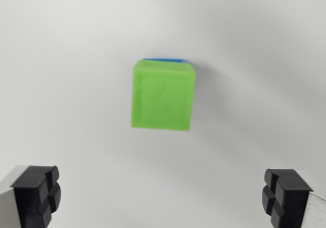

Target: Stack cube

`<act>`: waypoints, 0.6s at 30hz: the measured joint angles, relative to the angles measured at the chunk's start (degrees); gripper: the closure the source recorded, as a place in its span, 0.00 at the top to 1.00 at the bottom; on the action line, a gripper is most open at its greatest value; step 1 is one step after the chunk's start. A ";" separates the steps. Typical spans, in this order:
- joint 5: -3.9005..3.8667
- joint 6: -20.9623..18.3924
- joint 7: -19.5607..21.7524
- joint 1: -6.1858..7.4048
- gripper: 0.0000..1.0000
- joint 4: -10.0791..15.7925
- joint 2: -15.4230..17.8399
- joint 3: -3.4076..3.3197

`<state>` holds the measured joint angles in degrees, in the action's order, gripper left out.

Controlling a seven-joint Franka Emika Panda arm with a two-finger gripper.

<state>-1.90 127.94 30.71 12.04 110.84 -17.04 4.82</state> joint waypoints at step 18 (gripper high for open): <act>0.46 -9.31 -0.41 0.00 1.00 -4.79 4.56 0.03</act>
<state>-1.43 118.64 30.30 12.04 106.05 -12.48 4.85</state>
